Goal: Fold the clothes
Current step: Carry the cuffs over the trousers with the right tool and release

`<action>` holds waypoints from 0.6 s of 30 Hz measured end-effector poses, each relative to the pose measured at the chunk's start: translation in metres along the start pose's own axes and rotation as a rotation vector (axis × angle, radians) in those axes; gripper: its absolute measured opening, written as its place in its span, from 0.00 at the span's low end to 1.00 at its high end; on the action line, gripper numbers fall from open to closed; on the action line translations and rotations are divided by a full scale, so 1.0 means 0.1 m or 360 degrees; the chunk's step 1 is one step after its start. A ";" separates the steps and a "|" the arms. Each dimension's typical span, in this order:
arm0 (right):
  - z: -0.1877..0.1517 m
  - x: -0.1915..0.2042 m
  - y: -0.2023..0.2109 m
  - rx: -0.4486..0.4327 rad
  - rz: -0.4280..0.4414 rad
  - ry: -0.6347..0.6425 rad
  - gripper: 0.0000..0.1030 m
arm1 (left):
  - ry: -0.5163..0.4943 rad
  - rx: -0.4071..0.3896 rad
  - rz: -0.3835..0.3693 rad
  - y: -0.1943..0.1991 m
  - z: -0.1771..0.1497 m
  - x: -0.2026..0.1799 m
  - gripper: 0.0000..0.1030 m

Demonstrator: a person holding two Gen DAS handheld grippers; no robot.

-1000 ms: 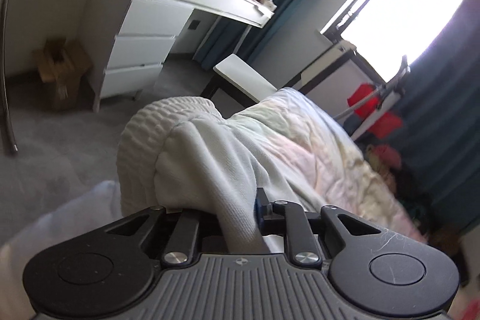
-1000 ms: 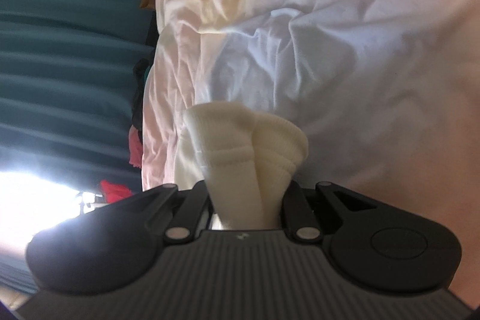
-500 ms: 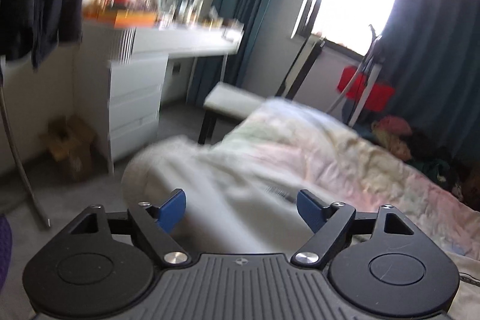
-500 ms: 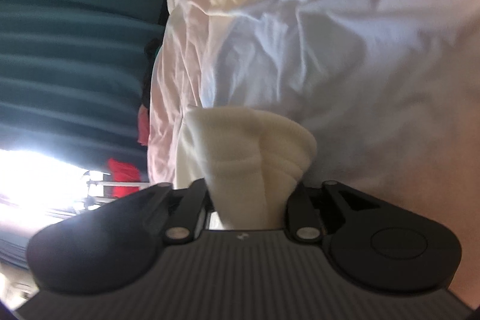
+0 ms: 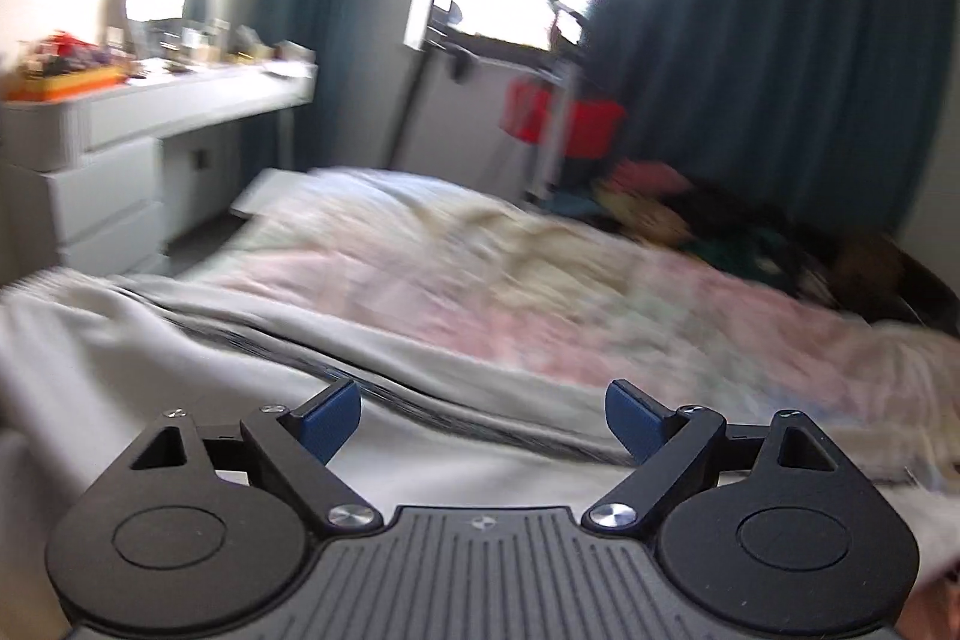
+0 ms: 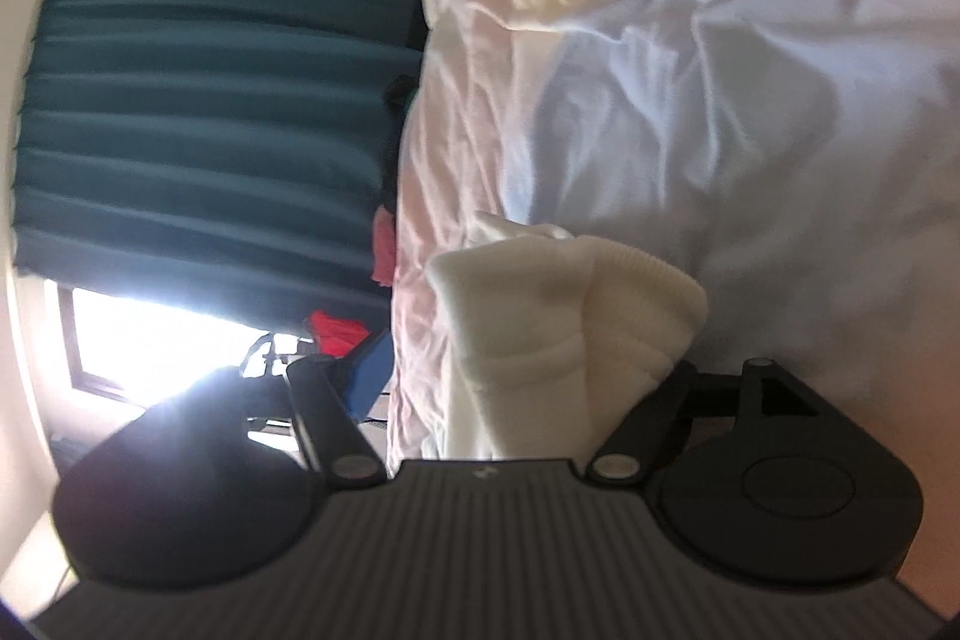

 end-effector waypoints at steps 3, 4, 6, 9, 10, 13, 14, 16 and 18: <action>-0.01 0.05 -0.01 0.0009 0.0029 0.0078 0.71 | -0.0076 0.0056 -0.0055 -0.19 -0.33 -0.27 0.88; -0.01 0.06 -0.01 0.0020 0.0026 0.0115 0.71 | -0.0114 0.0071 -0.0053 -0.25 -0.44 -0.30 0.88; -0.04 0.07 -0.04 0.0062 0.0008 0.0242 0.71 | -0.0191 0.0119 -0.0026 -0.36 -0.63 -0.31 0.88; -0.09 0.01 -0.10 0.0135 -0.0036 0.0352 0.70 | -0.0255 0.0211 0.0016 -0.48 -0.85 -0.25 0.88; -0.10 -0.03 -0.14 0.0160 -0.0055 0.0340 0.70 | -0.0270 0.0247 0.0035 -0.50 -0.90 -0.22 0.88; -0.07 -0.08 -0.15 0.0151 -0.0022 0.0279 0.71 | -0.0314 0.0345 0.0079 -0.55 -1.05 -0.17 0.88; -0.06 -0.08 -0.16 0.0147 -0.0018 0.0268 0.71 | -0.0329 0.0374 0.0088 -0.56 -1.10 -0.16 0.88; -0.08 -0.04 -0.15 0.0127 -0.0016 0.0296 0.71 | -0.0351 0.0402 0.0104 -0.56 -1.17 -0.17 0.87; -0.09 0.06 -0.15 0.0102 -0.0002 0.0357 0.70 | -0.0353 0.0408 0.0116 -0.54 -1.20 -0.17 0.88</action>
Point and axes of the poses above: each gripper's, at about its wrist camera, not at the fingertips, and y roughly against the way its jaws point, x to its left, z to its top, the point moved 6 cm from there along -y, roughly the way its jaws point, and after that the axes turned 13 degrees about -x, right-handed, at the moved point
